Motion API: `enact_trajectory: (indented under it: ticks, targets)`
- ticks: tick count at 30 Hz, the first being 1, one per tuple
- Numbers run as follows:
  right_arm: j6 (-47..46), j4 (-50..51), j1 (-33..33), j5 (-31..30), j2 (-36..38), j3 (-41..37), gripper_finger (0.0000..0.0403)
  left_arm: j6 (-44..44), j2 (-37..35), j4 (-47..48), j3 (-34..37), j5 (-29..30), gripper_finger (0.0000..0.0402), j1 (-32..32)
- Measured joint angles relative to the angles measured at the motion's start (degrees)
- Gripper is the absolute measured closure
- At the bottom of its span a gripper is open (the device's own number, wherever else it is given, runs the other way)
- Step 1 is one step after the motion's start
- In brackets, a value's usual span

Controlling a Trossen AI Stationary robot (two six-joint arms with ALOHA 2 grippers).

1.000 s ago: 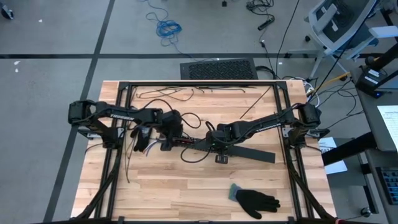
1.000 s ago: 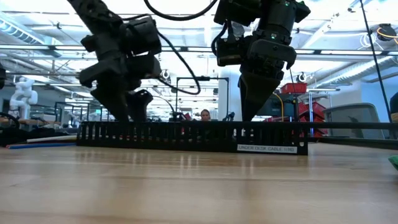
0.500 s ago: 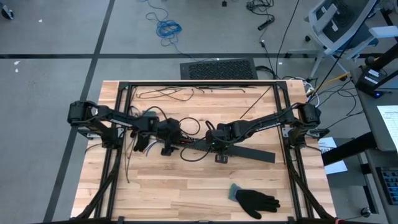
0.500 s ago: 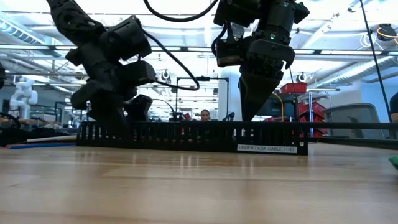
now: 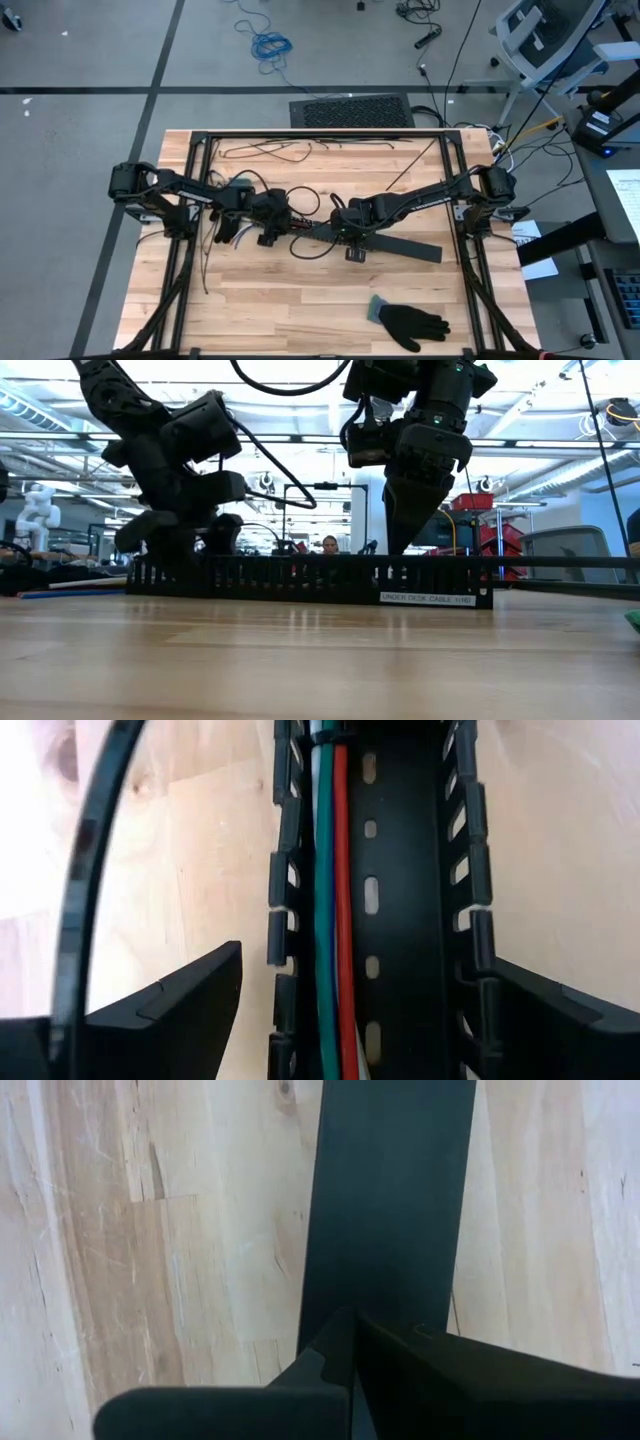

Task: Ziptie cables
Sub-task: Close the cable duct with the cable duct cover

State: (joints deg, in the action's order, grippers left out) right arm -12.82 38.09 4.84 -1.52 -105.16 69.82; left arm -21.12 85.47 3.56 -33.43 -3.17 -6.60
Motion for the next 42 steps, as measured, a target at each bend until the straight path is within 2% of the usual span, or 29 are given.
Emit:
enact_trajectory:
  ticks: [6,12,15,20,31,42]
  targets:
    - [0.0,0.0,0.0,0.0,0.0,0.0,0.0403,-0.7,-1.2,4.0,-0.1,-2.0,0.006,-1.6]
    - [0.0,0.0,0.0,-0.1,0.0,0.0,0.0403,-3.0,-5.5,7.4,0.1,-2.8,0.0082,-3.6]
    - [0.0,0.0,0.0,-0.1,0.0,0.0,0.0403,-4.5,-6.5,9.2,0.1,-6.5,0.0093,-4.2]
    - [0.0,-0.1,0.0,-0.1,0.0,0.0,0.0403,-6.0,-5.2,8.7,0.1,-10.3,0.0097,-4.4]
    - [0.8,0.0,0.1,0.8,0.0,0.0,0.0403,-7.7,-0.9,5.1,0.1,-11.5,0.0098,-4.3]
    - [14.1,2.6,1.6,3.2,0.0,0.0,0.0403,6.3,-0.9,3.4,0.1,-12.9,0.0098,0.6]
